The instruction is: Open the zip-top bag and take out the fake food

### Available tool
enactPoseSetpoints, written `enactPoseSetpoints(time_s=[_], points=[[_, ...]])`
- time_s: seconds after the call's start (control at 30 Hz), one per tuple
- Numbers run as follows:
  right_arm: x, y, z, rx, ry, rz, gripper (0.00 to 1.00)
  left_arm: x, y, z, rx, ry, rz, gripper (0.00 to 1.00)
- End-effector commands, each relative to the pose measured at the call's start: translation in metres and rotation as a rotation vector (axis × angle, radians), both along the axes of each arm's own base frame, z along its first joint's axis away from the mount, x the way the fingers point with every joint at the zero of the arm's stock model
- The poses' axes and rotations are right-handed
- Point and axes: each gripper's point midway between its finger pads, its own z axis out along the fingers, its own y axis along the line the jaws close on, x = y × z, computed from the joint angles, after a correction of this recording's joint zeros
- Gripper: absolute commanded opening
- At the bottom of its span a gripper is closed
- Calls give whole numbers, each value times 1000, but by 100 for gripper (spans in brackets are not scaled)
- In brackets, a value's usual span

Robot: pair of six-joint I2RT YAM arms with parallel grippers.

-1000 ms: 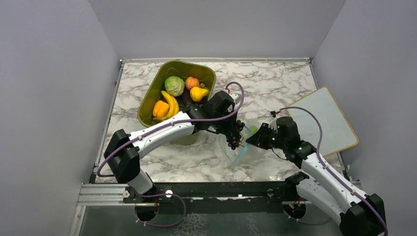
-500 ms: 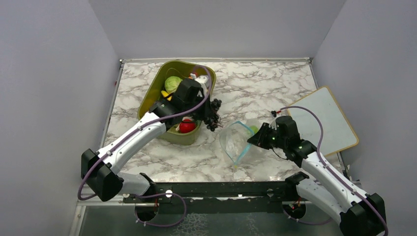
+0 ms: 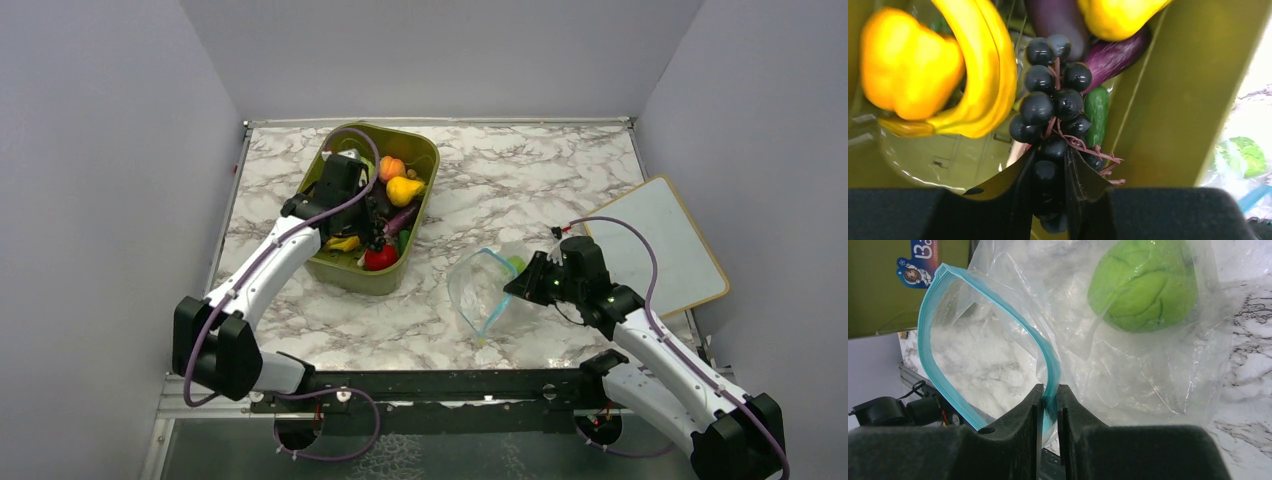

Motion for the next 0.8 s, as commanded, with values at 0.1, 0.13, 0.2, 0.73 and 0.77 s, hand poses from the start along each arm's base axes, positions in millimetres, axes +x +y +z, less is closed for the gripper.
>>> enactPoseSetpoints(time_s=[0.1,0.13,0.2,0.73,0.77], points=[[6,0,13,-13,-31,4,16,-20,12,-27,12,70,78,73],[6,0,14,-15,-34,7,16,-21,15,-21,14,47,81,78],[7,0,17,-14,-43,10,16,-22,22,-6,25,9,98,84],[9,12,57,64,-145,62,15,-58,-98,91,-405,-136,-456,89],[9,13,62,74,-157,68,15,-64,-110,91,-400,-135,-494,87]])
